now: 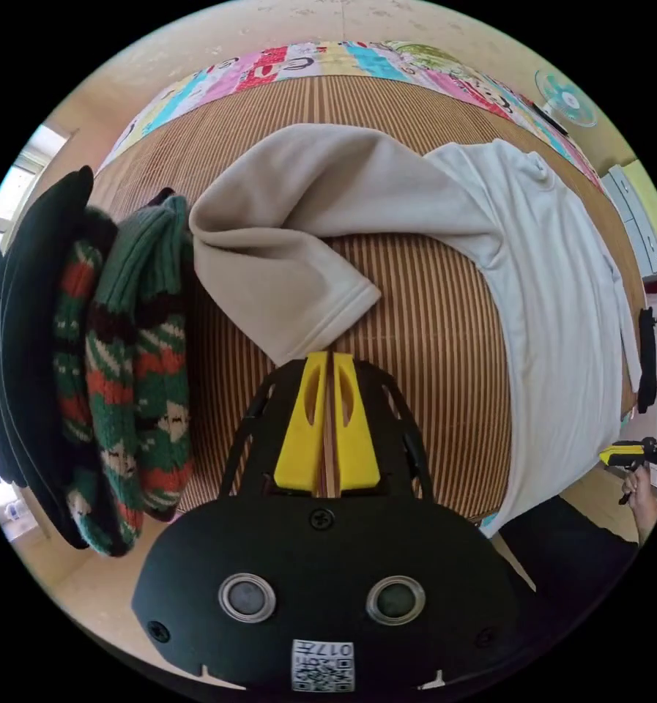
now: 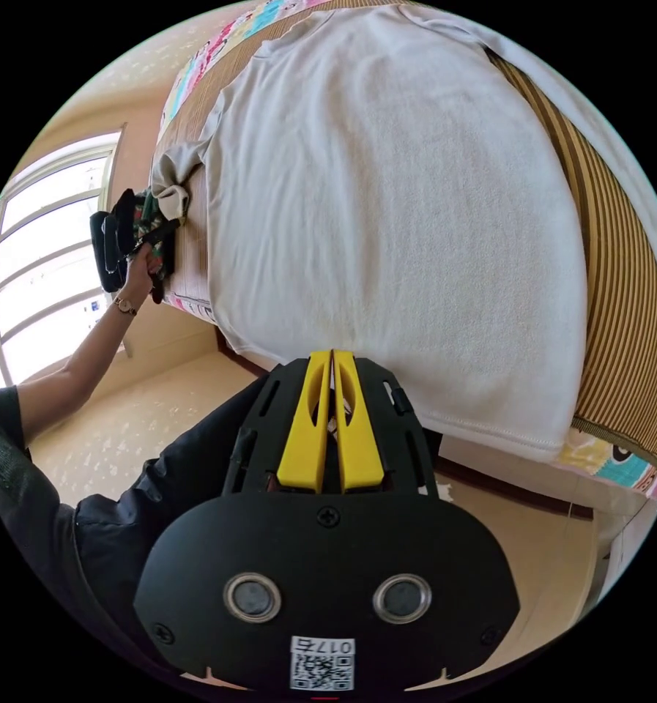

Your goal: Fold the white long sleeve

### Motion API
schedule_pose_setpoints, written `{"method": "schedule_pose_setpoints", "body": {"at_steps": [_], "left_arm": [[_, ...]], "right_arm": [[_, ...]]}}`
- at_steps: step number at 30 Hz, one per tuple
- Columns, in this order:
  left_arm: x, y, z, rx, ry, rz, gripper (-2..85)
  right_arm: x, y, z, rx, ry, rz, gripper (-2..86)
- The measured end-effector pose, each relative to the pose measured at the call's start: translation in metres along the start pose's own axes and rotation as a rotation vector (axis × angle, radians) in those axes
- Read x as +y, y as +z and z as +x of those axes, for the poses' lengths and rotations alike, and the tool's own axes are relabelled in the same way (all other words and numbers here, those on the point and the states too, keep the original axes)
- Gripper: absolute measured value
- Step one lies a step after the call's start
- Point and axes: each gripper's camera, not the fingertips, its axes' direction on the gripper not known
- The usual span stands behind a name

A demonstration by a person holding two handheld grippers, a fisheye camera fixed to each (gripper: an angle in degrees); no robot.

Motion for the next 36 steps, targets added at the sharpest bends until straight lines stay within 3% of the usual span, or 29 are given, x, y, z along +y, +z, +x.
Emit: {"method": "schedule_pose_setpoints", "body": {"at_steps": [2,4,6,8,11,13,15,17,20,22,24,26,29,33,35,36], "left_arm": [[0.009,-0.029,-0.005,-0.012,-0.055,-0.023,0.1],[0.022,-0.076,-0.023,0.178,-0.128,0.075,-0.3],[0.037,-0.137,-0.05,0.476,-0.211,0.255,-0.5],[0.056,-0.215,-0.083,0.917,-0.245,0.615,-0.8],[0.054,-0.295,-0.08,1.163,-0.057,0.986,-0.6],[0.032,-0.317,-0.054,1.028,0.004,0.936,-0.2],[0.006,-0.306,-0.02,0.708,-0.092,0.748,1.2],[-0.019,-0.253,0.025,0.225,-0.172,0.439,7.8],[-0.01,-0.164,0.052,-0.172,-0.19,0.227,13.3],[0.002,-0.117,0.049,-0.263,-0.241,0.122,14.9],[0.011,-0.077,0.038,-0.261,-0.308,0.024,15.4],[0.024,-0.038,0.02,-0.15,-0.411,-0.007,13.5],[0.048,-0.033,0.002,-0.028,-0.456,0.127,11.0],[0.051,-0.052,-0.034,0.123,-0.479,-0.007,5.6],[0.068,-0.102,-0.066,0.523,-0.485,0.15,5.3],[0.071,-0.118,-0.073,0.636,-0.481,0.199,5.3]], "right_arm": [[0.002,-0.003,0.007,-0.02,0.012,-0.006,0.3],[0.006,-0.007,0.017,-0.048,0.031,0.005,0.3],[0.013,-0.016,0.035,-0.098,0.07,0.035,0.2],[0.02,-0.022,0.051,-0.147,0.11,0.065,0.2],[0.028,-0.029,0.078,-0.231,0.164,0.104,0.3],[0.033,-0.035,0.089,-0.249,0.177,0.126,0.3],[0.039,-0.044,0.1,-0.254,0.174,0.147,0.3],[0.045,-0.049,0.108,-0.255,0.177,0.156,0.3],[0.058,-0.053,0.124,-0.267,0.198,0.166,0.3],[0.066,-0.053,0.136,-0.276,0.225,0.175,0.3],[0.078,-0.05,0.151,-0.309,0.268,0.184,0.3],[0.085,-0.048,0.159,-0.341,0.292,0.193,0.3],[0.092,-0.047,0.164,-0.365,0.298,0.2,0.3],[0.094,-0.053,0.162,-0.373,0.263,0.212,0.3],[0.094,-0.056,0.162,-0.382,0.245,0.217,0.3],[0.094,-0.057,0.162,-0.387,0.234,0.223,0.3]]}}
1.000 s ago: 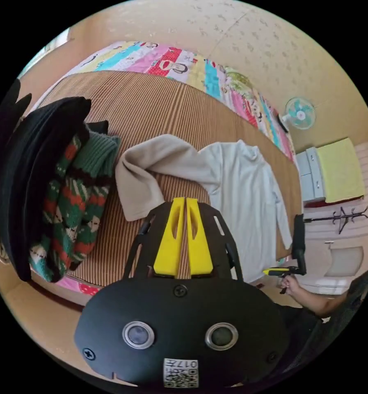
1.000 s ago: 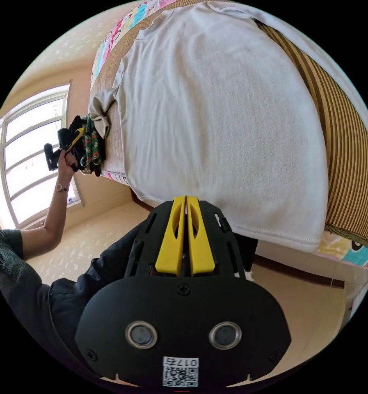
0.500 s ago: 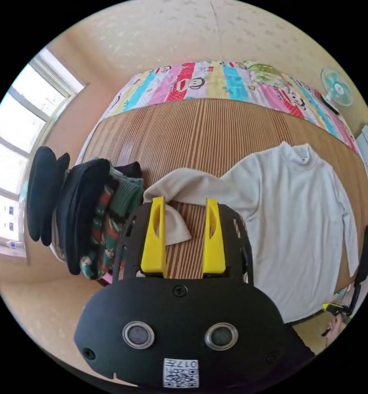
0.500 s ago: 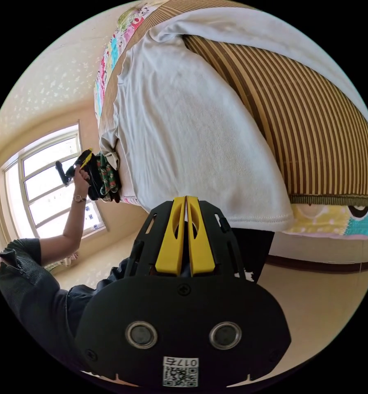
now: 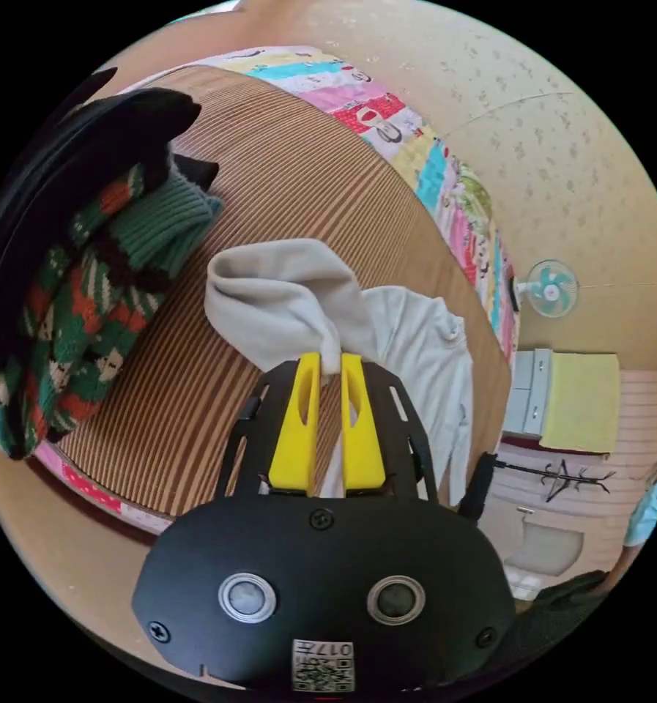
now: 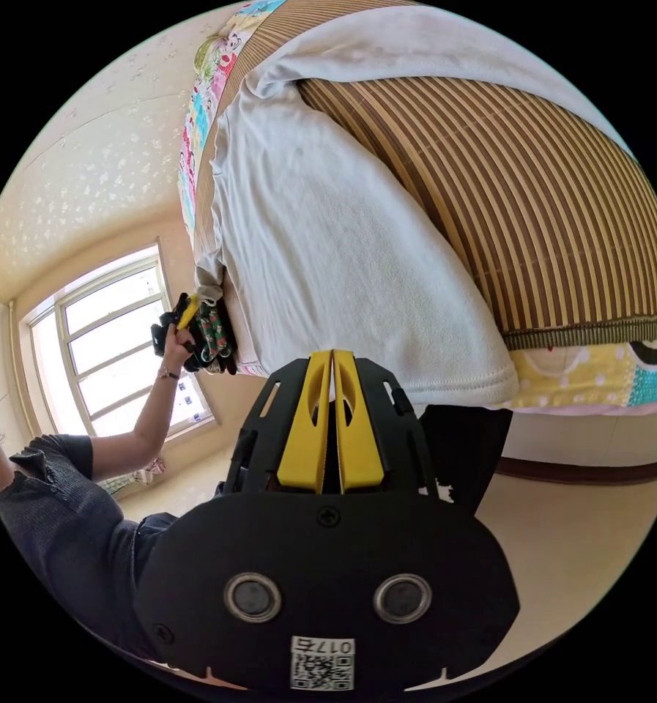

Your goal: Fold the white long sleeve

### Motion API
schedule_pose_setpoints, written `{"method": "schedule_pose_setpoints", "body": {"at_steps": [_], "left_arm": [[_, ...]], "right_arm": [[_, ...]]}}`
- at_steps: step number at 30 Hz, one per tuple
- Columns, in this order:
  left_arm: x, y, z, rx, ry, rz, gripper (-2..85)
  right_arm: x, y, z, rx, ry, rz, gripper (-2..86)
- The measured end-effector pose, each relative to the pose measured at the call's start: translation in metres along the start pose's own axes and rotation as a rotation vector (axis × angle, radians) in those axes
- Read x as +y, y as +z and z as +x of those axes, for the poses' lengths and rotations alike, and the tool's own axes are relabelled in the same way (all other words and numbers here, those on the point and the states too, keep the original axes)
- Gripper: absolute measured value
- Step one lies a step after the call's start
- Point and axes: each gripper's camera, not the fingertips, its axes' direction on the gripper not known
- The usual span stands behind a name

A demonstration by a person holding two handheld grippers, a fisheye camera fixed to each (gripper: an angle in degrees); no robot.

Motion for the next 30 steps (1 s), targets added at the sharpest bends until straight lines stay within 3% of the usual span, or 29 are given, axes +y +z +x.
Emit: {"method": "schedule_pose_setpoints", "body": {"at_steps": [2,5,9,11,15,20,23,30], "left_arm": [[-0.003,-0.059,0.043,0.482,0.168,0.076,5.2],[-0.005,-0.086,0.123,0.848,0.384,0.062,5.8],[-0.005,-0.036,0.206,1.184,0.522,-0.044,11.0],[-0.006,0.02,0.24,1.252,0.542,-0.213,14.6],[0.014,0.06,0.238,1.005,0.525,-0.21,14.7],[0.046,0.095,0.178,0.177,0.453,-0.187,14.5],[0.045,0.125,0.134,-0.116,0.382,-0.18,14.5],[0.021,0.169,0.069,-0.228,0.169,-0.092,15.2]], "right_arm": [[0.001,-0.003,0.001,-0.003,-0.01,0.01,0.3],[0.001,-0.003,0.005,-0.026,-0.021,0.017,0.4],[0.003,-0.004,0.003,-0.076,-0.038,0.037,0.4],[0.005,-0.005,-0.005,-0.07,-0.069,0.034,0.5],[0.01,-0.006,-0.018,0.001,-0.13,0.014,0.6],[0.004,-0.008,-0.025,-0.071,-0.132,0.063,1.3],[-0.011,-0.01,-0.039,-0.107,-0.158,0.104,2.7],[-0.065,-0.025,-0.08,-0.011,-0.145,0.297,7.3]]}}
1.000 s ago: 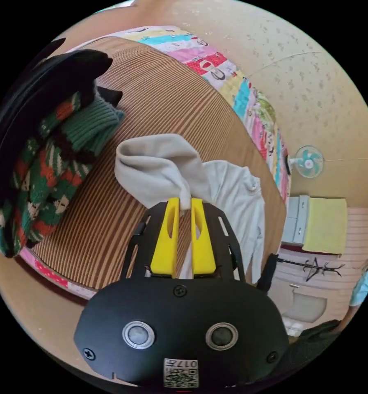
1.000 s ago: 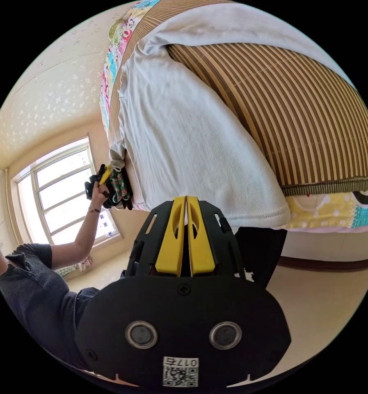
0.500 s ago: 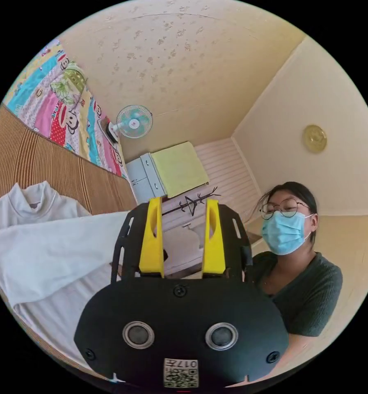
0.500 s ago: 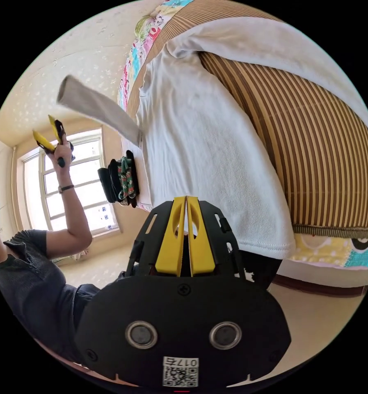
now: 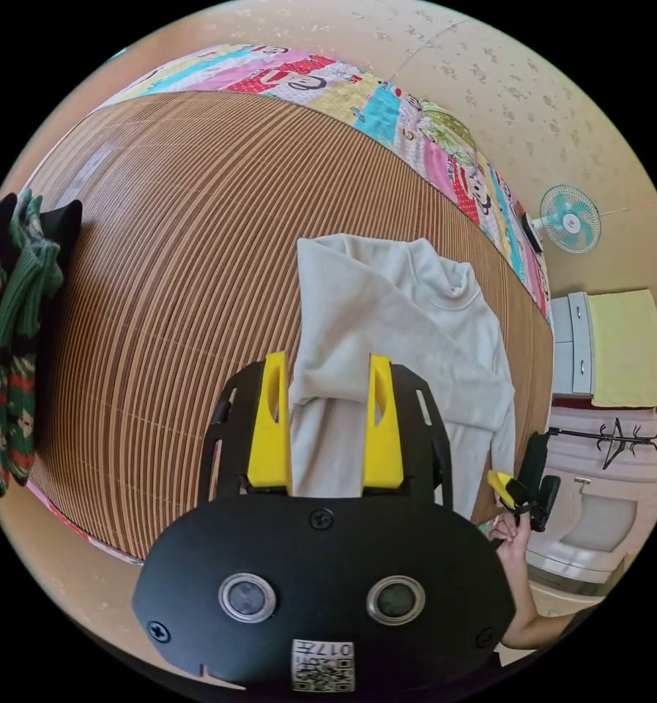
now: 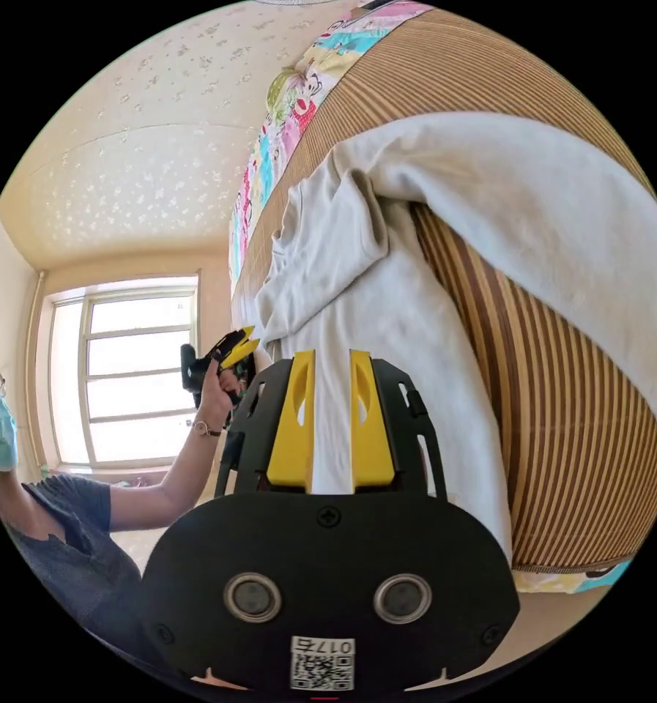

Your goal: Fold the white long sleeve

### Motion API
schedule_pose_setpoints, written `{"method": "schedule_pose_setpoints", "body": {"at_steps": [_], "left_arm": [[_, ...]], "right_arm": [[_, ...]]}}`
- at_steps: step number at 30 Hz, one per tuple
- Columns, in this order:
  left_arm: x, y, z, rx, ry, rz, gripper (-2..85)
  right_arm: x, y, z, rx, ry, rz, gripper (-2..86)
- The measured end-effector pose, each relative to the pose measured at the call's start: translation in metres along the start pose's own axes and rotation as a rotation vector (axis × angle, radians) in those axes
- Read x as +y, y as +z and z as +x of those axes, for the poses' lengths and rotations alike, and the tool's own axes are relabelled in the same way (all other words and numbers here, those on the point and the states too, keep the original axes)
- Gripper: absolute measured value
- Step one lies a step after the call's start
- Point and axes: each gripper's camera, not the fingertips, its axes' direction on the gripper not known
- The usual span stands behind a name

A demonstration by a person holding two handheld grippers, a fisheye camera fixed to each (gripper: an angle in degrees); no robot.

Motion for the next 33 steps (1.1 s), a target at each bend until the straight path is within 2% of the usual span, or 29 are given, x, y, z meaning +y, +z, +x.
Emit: {"method": "schedule_pose_setpoints", "body": {"at_steps": [5,7,10,11,13,14,16,18,19,22,25,27,31,33], "left_arm": [[-0.009,0.024,0.0,-0.075,0.034,0.039,15.0],[-0.015,0.021,0.0,-0.086,0.053,0.097,14.9],[-0.031,0.017,-0.008,-0.099,0.043,0.177,14.4],[-0.041,0.025,-0.014,-0.096,0.039,0.156,13.8],[-0.054,0.041,-0.027,-0.103,0.013,0.097,11.2],[-0.054,0.036,-0.032,-0.076,0.02,0.151,7.8],[-0.054,0.019,-0.036,0.057,0.123,0.224,1.4],[-0.061,0.01,-0.046,0.139,0.139,0.204,0.4],[-0.066,0.007,-0.06,0.235,0.135,0.184,0.1],[-0.078,0.011,-0.113,0.398,-0.003,0.188,0.4],[-0.088,0.031,-0.149,0.504,-0.079,0.142,3.4],[-0.083,0.029,-0.155,0.508,-0.094,0.175,7.1],[-0.059,0.005,-0.137,0.442,-0.041,0.218,11.0],[-0.045,0.005,-0.113,0.416,0.067,0.193,11.1]], "right_arm": [[-0.051,-0.014,-0.035,0.229,-0.053,0.176,8.8],[-0.072,-0.007,-0.042,0.284,-0.062,0.153,9.4],[-0.102,0.023,-0.044,0.27,-0.073,0.012,9.5],[-0.108,0.036,-0.047,0.33,-0.074,-0.047,8.8],[-0.106,0.042,-0.064,0.446,-0.132,-0.045,7.1],[-0.1,0.04,-0.081,0.488,-0.176,-0.028,5.7],[-0.086,0.028,-0.109,0.476,-0.254,0.029,4.7],[-0.069,0.011,-0.146,0.469,-0.355,0.113,4.1],[-0.067,0.008,-0.153,0.474,-0.38,0.134,4.1],[-0.075,0.005,-0.175,0.506,-0.473,0.202,4.3],[-0.121,0.026,-0.154,0.514,-0.381,0.114,5.6],[-0.158,0.047,-0.107,0.519,-0.104,-0.094,6.7],[-0.131,0.009,-0.091,0.289,-0.153,0.006,7.5],[-0.093,-0.021,-0.067,0.171,-0.074,0.012,8.2]]}}
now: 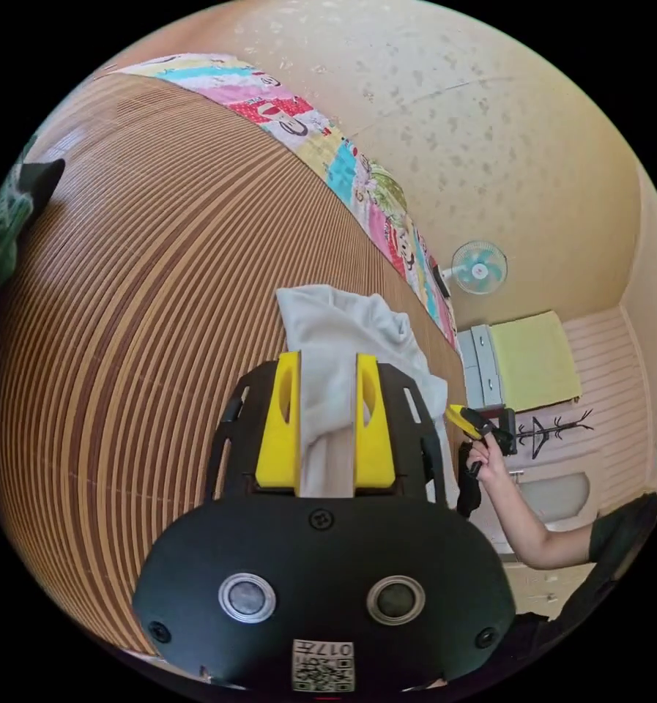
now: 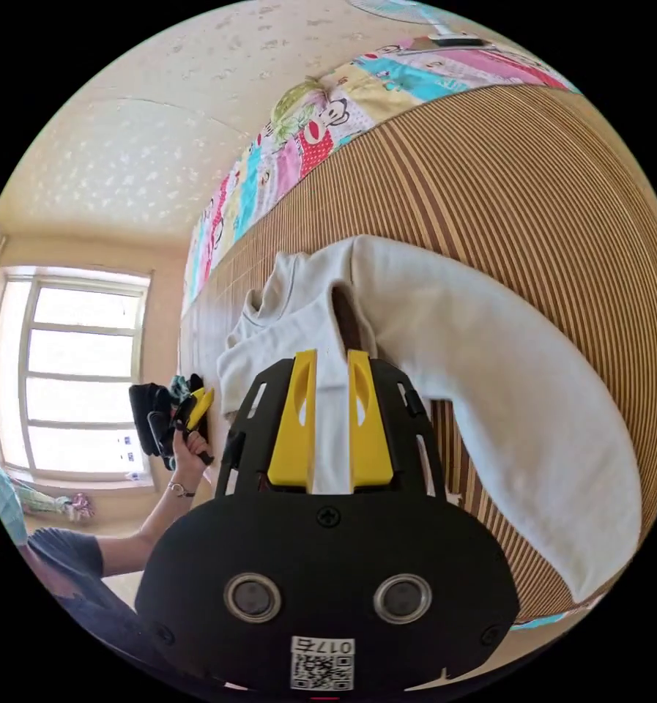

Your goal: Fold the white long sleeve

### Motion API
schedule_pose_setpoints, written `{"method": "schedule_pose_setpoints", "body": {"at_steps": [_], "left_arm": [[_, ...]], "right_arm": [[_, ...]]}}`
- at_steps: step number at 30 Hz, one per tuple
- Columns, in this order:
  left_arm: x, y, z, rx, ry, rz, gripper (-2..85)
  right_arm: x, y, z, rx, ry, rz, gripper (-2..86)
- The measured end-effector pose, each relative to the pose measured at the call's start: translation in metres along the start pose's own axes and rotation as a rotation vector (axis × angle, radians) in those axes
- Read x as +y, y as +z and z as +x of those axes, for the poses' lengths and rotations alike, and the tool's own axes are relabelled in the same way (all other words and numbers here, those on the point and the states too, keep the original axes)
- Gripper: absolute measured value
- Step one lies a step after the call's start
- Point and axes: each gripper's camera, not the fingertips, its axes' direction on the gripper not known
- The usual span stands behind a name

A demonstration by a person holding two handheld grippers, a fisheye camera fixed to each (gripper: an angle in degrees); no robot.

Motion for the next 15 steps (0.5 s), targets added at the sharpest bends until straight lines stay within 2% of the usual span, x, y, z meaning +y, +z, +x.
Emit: {"method": "schedule_pose_setpoints", "body": {"at_steps": [3,4,6,9,11,15], "left_arm": [[0.015,0.03,0.025,-0.093,0.127,-0.137,9.8],[0.017,0.042,0.023,-0.208,0.103,-0.186,7.7],[0.017,0.038,0.013,-0.231,0.048,-0.131,7.0],[0.009,0.031,-0.001,-0.218,-0.105,-0.113,7.7],[0.009,0.027,0.012,-0.298,-0.082,-0.097,8.1],[0.017,0.012,0.035,-0.425,-0.022,-0.04,5.4]], "right_arm": [[0.059,-0.025,0.058,-0.175,0.235,0.032,9.5],[0.072,-0.029,0.071,-0.216,0.297,0.047,9.8],[0.121,-0.041,0.116,-0.353,0.513,0.137,11.0],[0.165,-0.064,0.145,-0.405,0.66,0.348,12.4],[0.177,-0.072,0.157,-0.424,0.755,0.455,13.2],[0.166,-0.069,0.182,-0.519,0.949,0.523,12.1]]}}
